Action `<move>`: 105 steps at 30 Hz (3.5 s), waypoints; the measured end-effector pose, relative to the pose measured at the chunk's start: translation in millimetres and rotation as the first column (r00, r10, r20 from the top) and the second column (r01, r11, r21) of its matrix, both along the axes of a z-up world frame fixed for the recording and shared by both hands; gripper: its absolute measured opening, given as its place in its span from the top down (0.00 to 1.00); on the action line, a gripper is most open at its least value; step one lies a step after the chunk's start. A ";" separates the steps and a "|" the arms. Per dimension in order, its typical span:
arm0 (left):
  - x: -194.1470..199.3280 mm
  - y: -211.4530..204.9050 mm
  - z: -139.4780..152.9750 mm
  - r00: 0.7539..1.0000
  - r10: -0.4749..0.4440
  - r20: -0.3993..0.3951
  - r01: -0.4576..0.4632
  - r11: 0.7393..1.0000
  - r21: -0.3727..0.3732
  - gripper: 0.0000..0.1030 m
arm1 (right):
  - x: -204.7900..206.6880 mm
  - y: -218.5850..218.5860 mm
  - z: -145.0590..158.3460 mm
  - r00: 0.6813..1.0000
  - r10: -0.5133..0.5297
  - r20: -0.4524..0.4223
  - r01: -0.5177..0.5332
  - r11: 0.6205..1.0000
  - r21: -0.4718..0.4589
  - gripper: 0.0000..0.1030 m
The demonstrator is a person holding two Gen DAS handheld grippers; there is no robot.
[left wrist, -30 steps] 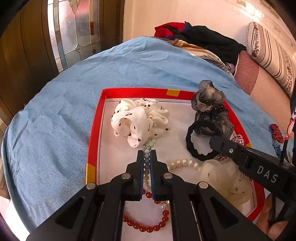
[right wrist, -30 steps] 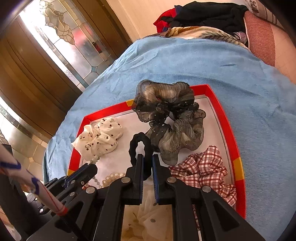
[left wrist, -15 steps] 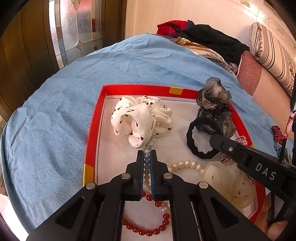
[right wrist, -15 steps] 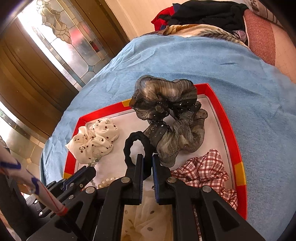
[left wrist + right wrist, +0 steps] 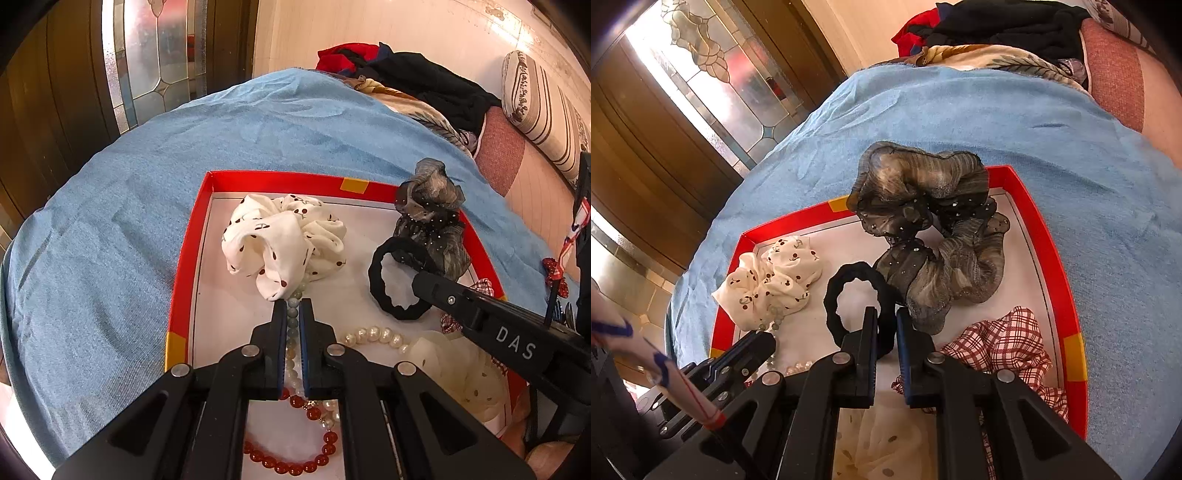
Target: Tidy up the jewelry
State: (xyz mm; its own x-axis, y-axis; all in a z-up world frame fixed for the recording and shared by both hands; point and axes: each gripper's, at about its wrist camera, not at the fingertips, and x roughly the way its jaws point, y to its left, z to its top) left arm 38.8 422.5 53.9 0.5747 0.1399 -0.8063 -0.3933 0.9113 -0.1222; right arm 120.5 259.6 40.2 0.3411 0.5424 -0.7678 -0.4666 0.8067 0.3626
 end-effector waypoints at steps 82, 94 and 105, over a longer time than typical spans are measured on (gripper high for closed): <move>-87.6 -74.2 25.7 0.997 -0.040 0.065 0.036 0.997 0.070 0.29 | -174.0 -176.3 50.4 0.995 -0.096 0.028 0.096 0.995 0.031 0.47; -196.3 -158.9 115.5 0.957 -0.130 0.261 0.086 0.981 0.171 0.03 | -250.4 -237.4 98.7 0.962 -0.162 0.218 0.167 0.986 -0.006 0.37; -268.2 -174.6 192.6 0.969 -0.008 0.248 -0.107 0.887 0.448 0.00 | -331.8 -241.0 177.2 0.877 -0.127 0.463 0.114 0.992 0.056 0.18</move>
